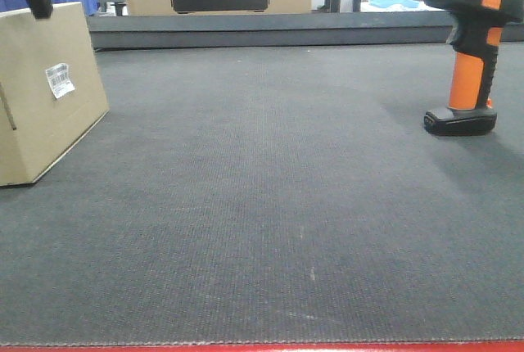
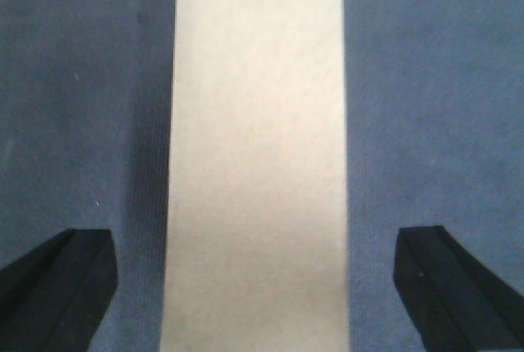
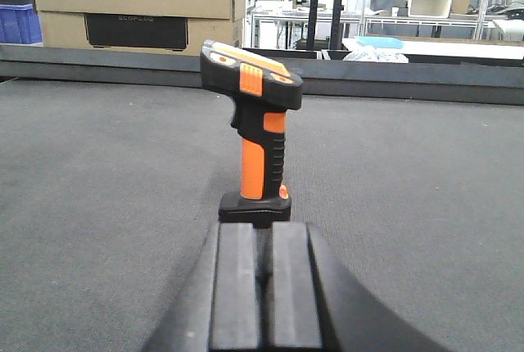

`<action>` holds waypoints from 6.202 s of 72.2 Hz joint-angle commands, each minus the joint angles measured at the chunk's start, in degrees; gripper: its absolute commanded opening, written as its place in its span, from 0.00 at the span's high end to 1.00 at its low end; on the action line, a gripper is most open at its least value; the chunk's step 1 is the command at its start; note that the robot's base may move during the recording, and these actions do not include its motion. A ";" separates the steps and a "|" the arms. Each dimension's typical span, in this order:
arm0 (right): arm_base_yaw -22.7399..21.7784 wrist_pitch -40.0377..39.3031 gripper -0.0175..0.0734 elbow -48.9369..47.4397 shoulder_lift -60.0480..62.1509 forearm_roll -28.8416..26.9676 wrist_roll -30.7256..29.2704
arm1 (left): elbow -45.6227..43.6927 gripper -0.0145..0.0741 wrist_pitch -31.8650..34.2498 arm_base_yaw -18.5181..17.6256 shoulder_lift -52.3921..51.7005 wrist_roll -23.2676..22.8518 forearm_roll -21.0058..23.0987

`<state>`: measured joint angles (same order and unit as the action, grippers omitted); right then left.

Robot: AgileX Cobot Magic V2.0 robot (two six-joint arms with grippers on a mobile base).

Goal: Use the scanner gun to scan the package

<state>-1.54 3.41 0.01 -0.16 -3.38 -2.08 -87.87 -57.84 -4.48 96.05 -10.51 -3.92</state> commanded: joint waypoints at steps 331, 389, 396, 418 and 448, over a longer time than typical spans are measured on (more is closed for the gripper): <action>-0.09 -56.82 0.98 -32.72 -97.34 -0.97 9.51 | -2.46 0.96 10.25 -15.86 8.86 -6.59 28.40; -0.09 -59.42 0.18 -35.31 -100.58 -3.53 9.51 | -2.46 0.96 10.58 -15.86 8.86 -6.59 28.40; -0.09 -59.54 0.18 -36.66 -102.09 -3.53 9.68 | -2.46 0.96 10.58 -15.86 8.86 -6.59 28.40; -0.09 -61.95 0.18 -39.05 -103.96 -3.42 11.34 | -2.46 0.96 10.70 -15.86 8.86 -6.59 28.40; -0.09 -60.52 0.18 -42.19 -104.93 -3.42 11.34 | -2.46 0.96 10.70 -15.86 8.86 -6.59 28.40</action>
<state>-1.54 -56.41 -41.56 -104.79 -6.60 8.99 -90.18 -48.22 -19.92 105.10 -16.75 23.66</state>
